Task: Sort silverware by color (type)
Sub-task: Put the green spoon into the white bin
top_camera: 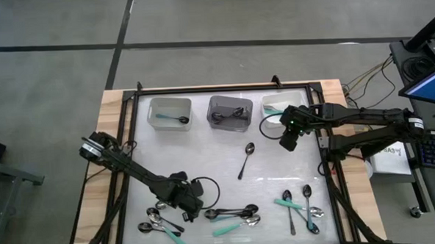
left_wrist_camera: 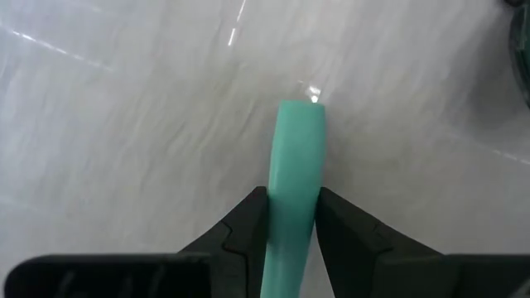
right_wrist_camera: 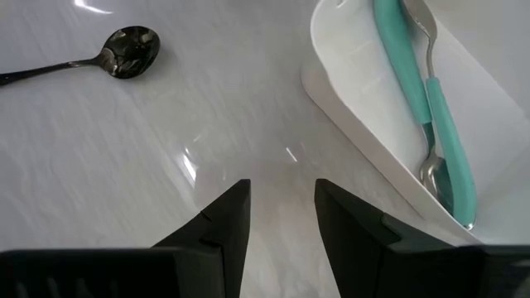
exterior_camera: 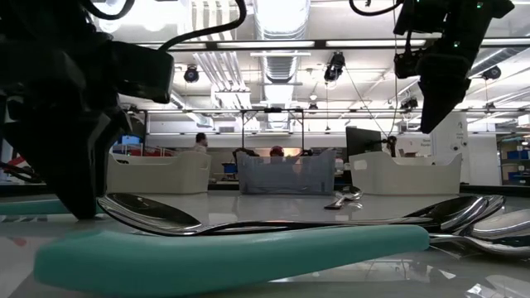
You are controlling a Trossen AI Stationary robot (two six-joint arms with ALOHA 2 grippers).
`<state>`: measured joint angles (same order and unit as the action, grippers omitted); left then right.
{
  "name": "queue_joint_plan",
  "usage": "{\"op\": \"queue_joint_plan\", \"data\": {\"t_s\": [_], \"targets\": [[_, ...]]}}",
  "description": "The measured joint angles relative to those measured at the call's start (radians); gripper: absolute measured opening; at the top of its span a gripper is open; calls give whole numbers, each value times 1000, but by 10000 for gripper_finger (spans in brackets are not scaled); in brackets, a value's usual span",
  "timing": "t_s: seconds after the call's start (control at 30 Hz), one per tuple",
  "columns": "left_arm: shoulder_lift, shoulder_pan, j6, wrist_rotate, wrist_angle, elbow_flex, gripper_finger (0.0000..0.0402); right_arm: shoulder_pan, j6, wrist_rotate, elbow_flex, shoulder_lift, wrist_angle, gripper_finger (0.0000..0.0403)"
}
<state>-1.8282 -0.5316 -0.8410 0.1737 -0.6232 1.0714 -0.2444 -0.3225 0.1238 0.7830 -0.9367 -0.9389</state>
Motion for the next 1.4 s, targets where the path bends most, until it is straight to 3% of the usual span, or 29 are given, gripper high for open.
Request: {"op": "queue_joint_plan", "data": {"t_s": [0.3, 0.5, 0.83, 1.1, 1.4], "targets": [[-2, 7, -44, 53, 32, -3, 82, 0, -1, 0, 0, 0, 3, 128], [-2, 14, -39, 60, 29, -2, 54, 0, -2, 0, 0, 0, 4, 128], [3, 52, 18, 76, -63, 10, 54, 0, -9, 0, 0, 0, 5, 128], [14, 113, 124, 203, -211, 129, 54, 0, -7, 0, 0, 0, 14, 128], [31, 183, 267, 451, -142, 263, 54, 0, 121, -5, -1, 0, 165, 128]]}}
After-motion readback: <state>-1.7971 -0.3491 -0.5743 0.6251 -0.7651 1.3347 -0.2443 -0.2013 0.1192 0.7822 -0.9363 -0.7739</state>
